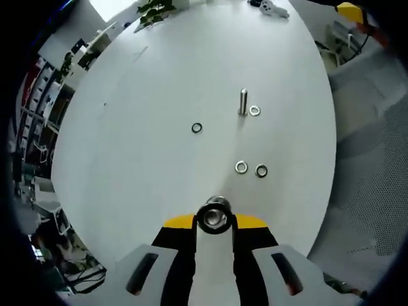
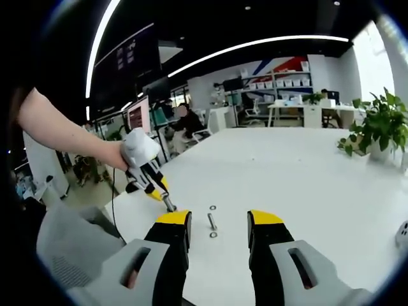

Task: Place the washer onto the threaded stud by aligning its center hole with the stud, sliding it down to the base, and recovering from edge contact or off-axis alignment until the washer reaches the visible bottom stop.

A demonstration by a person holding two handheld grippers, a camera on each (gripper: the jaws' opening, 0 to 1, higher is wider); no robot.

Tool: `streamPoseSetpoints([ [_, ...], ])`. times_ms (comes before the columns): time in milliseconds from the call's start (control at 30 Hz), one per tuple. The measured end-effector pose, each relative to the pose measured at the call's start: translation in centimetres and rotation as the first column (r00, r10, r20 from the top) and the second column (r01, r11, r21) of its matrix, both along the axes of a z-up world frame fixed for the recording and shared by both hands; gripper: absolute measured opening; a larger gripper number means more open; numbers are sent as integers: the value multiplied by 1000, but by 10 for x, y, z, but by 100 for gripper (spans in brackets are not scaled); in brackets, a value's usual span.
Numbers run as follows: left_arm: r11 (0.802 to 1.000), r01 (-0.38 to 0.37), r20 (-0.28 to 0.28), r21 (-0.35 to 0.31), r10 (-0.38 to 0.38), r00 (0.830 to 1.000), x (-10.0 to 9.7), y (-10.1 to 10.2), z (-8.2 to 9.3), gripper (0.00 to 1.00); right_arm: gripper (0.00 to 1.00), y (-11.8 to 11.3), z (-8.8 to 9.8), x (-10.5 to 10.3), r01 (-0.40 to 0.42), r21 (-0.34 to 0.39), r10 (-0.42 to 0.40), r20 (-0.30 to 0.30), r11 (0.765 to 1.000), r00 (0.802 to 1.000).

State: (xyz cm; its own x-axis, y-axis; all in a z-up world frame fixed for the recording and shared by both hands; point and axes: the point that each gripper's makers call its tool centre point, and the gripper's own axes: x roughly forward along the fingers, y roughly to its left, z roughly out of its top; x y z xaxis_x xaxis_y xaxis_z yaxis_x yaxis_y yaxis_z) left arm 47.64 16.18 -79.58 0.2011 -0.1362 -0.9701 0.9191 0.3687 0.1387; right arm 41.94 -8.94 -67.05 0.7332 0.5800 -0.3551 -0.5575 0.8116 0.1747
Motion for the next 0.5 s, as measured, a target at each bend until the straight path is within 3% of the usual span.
streamPoseSetpoints([
  [500, 1000, -12, -59, 23, 13, 998, 4, 3, -31, 19, 38, -4, -3, 2, 17, 23, -16, -23, 1000, 1000],
])
